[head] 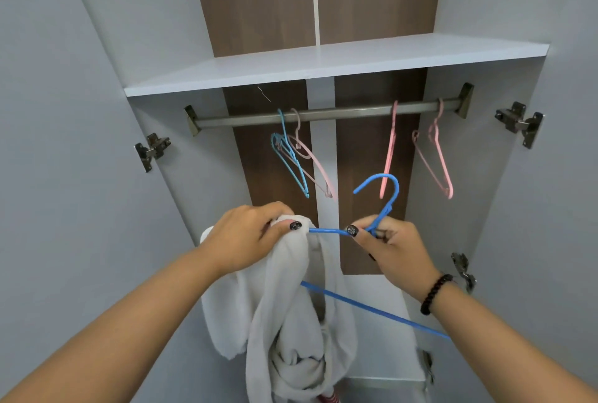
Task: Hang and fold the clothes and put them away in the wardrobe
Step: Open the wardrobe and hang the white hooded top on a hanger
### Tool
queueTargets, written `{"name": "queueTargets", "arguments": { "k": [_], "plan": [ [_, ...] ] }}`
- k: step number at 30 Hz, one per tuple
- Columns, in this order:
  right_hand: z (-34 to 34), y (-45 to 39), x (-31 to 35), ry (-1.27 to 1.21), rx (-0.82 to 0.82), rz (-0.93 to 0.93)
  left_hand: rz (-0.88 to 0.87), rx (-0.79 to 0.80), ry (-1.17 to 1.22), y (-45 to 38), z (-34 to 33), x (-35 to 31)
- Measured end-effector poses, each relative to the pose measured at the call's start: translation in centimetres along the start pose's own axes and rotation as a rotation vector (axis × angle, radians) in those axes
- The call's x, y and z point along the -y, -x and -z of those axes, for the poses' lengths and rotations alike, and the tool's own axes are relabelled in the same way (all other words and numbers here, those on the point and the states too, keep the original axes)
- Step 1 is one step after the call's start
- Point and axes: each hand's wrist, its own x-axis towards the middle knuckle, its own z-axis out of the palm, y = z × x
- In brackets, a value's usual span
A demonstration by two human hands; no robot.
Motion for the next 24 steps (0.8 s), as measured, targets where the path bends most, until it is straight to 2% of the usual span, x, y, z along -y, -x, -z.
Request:
{"name": "queueTargets", "arguments": {
  "k": [3,7,10,12,15,18,20,24],
  "plan": [
    [0.4,-0.7,-1.0,0.091,-0.091,-0.009,0.092,-0.075,0.093,-0.5,-1.0,0.0],
    [-0.1,1.1,-4.6,0.489,-0.181,0.024,0.238,-0.114,0.183,-0.8,-1.2,1.4],
    [-1.5,3.6,-7.3,0.510,-0.342,-0.046,0.316,-0.141,0.232,-1.0,-1.1,2.1],
    [-2.8,5.0,-8.8,0.404,-0.371,-0.126,0.348,-0.201,0.325,-1.2,-0.9,2.0],
    [-4.8,6.2,-11.2,0.131,-0.190,-0.467,0.392,-0.271,0.432,-1.7,-0.9,1.8],
    [-6.8,6.4,-13.4,0.186,0.199,-0.777,0.423,-0.313,0.547,-1.8,-0.5,1.4],
    [-8.6,6.4,-15.8,0.236,0.376,-0.918,0.431,-0.350,0.628,-1.7,0.3,1.0],
    [-11.1,5.5,-17.7,0.060,0.404,-1.043,0.426,-0.406,0.783,-0.8,2.5,0.3]
  ]
}}
